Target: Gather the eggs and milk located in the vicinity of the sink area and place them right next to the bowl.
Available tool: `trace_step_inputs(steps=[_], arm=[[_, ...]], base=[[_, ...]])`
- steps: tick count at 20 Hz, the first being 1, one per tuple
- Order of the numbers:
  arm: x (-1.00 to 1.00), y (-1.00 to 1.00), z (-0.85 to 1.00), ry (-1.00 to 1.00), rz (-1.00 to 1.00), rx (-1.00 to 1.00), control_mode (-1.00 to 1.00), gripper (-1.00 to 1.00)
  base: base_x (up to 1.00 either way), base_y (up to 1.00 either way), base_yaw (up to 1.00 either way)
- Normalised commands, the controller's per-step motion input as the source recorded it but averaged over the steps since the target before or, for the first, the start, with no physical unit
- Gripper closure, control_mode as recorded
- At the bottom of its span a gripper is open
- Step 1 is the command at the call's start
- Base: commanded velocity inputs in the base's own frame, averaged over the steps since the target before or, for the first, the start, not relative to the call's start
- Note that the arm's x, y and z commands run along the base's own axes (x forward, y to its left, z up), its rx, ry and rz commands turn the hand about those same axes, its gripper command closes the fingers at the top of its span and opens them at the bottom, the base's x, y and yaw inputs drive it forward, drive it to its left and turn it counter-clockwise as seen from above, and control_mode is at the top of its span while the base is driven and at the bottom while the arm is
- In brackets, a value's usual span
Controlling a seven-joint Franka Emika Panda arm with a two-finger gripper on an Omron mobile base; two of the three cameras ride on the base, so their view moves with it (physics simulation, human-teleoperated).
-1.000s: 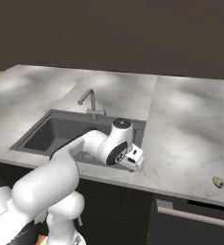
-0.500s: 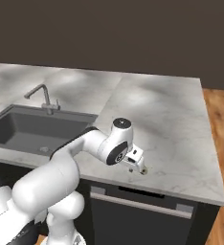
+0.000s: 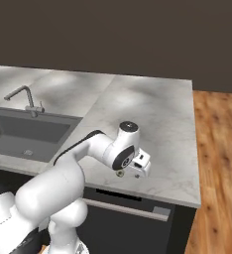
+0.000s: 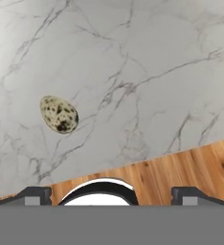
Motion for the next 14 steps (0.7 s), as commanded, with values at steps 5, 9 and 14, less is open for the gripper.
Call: trace_step_inputs(steps=[5,9,14], arm=[[0.0,0.0,0.0,0.0,0.0,0.0,1.0,-1.0],[0.19,0.08,0.0,0.0,0.0,0.0,-1.0,-1.0],[0.37,0.04,0.03,0.06,0.01,-0.01,-1.0,-1.0]], base=[[0.2,0.28,0.0],[0.13,0.13,0.0],[0.0,0.0,0.0]])
